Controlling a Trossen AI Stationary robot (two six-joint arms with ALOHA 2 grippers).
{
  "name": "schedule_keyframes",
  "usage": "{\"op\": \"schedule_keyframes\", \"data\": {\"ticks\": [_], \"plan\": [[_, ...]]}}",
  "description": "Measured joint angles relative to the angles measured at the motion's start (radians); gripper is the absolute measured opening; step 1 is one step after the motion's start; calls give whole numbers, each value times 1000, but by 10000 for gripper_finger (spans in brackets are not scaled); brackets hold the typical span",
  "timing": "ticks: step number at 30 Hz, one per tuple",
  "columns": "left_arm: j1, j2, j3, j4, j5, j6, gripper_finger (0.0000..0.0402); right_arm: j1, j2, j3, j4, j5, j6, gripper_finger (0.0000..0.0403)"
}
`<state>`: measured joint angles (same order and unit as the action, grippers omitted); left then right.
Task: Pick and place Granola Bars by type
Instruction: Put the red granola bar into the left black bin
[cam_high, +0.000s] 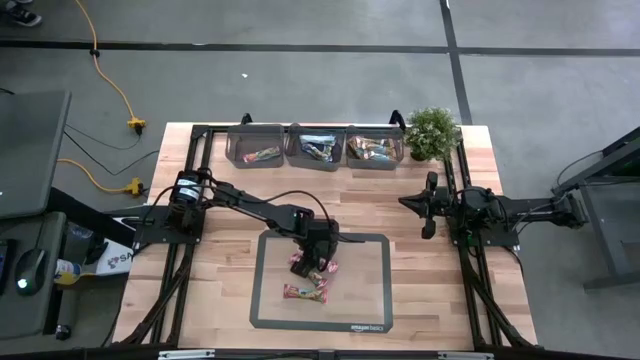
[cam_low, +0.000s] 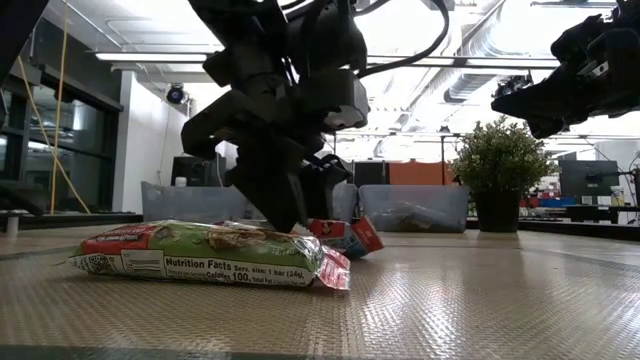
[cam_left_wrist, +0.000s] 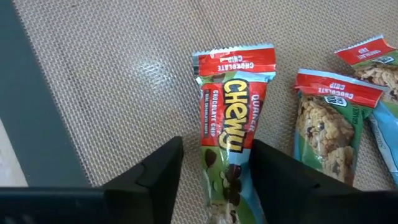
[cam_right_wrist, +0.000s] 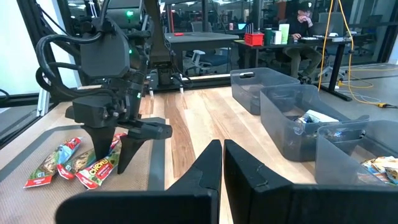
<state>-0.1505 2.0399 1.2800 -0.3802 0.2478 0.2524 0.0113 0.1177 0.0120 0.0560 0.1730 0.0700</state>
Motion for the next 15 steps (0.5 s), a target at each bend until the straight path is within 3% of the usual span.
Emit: {"op": "schedule_keyframes", "data": {"ticks": [15], "plan": [[1, -9, -4, 26, 51, -103, 77, 0, 0, 0, 0, 0, 0, 0]]}}
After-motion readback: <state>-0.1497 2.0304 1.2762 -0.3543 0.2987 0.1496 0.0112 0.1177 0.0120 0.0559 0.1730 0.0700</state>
